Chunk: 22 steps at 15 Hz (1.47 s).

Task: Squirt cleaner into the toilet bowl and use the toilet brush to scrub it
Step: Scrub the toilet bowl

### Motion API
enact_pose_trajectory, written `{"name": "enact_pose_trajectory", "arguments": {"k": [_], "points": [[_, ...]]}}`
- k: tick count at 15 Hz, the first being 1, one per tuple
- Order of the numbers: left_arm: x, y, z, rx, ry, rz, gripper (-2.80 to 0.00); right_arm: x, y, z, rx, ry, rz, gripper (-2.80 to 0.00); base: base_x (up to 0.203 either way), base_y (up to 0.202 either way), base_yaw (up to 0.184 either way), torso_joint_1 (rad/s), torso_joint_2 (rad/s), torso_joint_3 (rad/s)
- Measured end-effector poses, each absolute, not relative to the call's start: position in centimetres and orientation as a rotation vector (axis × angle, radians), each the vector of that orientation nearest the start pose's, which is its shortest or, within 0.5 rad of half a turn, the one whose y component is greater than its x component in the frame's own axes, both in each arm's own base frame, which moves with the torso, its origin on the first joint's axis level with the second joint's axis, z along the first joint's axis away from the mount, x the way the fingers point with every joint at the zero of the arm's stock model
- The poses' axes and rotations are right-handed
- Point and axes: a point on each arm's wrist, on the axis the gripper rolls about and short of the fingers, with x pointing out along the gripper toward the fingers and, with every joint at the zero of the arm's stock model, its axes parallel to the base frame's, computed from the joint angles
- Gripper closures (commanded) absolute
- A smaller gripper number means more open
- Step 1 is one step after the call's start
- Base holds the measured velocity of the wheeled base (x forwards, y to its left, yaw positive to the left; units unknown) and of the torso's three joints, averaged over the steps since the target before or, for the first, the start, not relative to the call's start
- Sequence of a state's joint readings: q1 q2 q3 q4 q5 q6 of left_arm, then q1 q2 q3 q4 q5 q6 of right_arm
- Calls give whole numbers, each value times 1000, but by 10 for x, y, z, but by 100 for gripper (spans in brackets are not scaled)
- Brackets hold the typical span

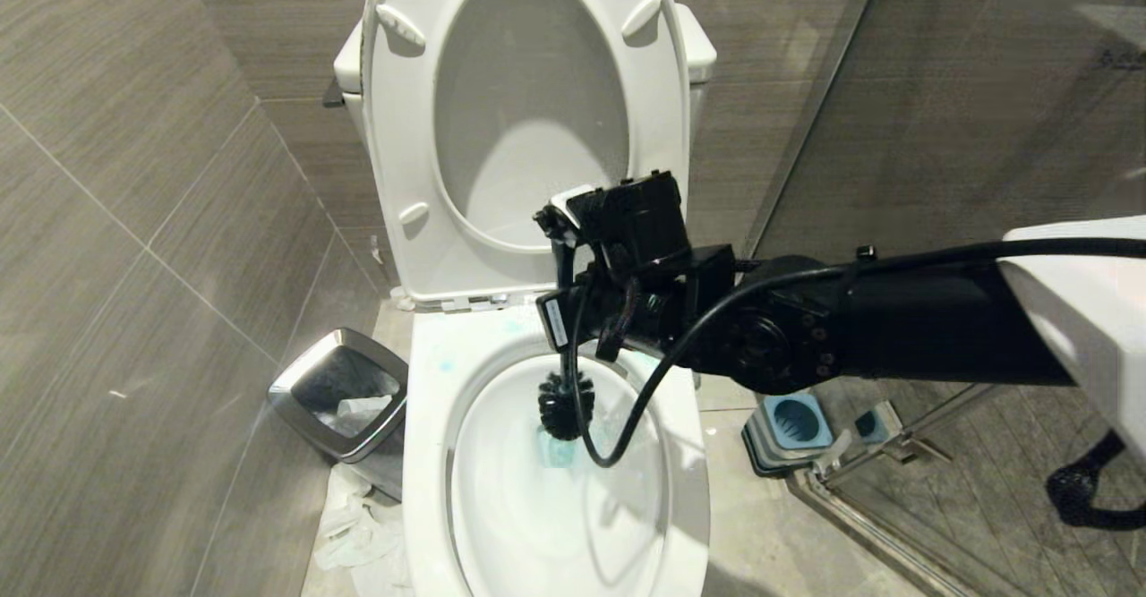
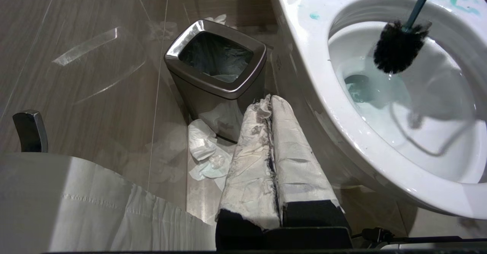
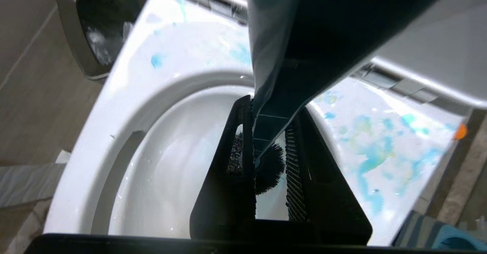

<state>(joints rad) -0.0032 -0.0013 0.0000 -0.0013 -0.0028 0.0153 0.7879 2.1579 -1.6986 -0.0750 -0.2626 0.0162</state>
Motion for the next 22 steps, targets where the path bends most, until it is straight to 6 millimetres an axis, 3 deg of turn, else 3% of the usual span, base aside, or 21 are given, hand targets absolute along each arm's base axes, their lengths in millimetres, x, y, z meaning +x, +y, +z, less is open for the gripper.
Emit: {"name": "enact_pose_trajectory", "arguments": {"k": [4, 8, 13, 18, 22], "points": [[-23, 0, 76, 12, -3, -5, 0, 345, 328, 167, -194, 383, 499, 0, 0, 0, 0, 0, 0, 0], [-23, 0, 76, 10, -3, -5, 0, 371, 344, 146, -183, 365, 487, 0, 0, 0, 0, 0, 0, 0], [-23, 0, 76, 5, -3, -3, 0, 383, 355, 108, -213, 411, 475, 0, 0, 0, 0, 0, 0, 0], [-23, 0, 76, 5, -3, -3, 0, 368, 352, 109, -243, 442, 469, 0, 0, 0, 0, 0, 0, 0], [-23, 0, 76, 5, -3, -3, 0, 332, 343, 118, -294, 480, 448, 0, 0, 0, 0, 0, 0, 0]]}}
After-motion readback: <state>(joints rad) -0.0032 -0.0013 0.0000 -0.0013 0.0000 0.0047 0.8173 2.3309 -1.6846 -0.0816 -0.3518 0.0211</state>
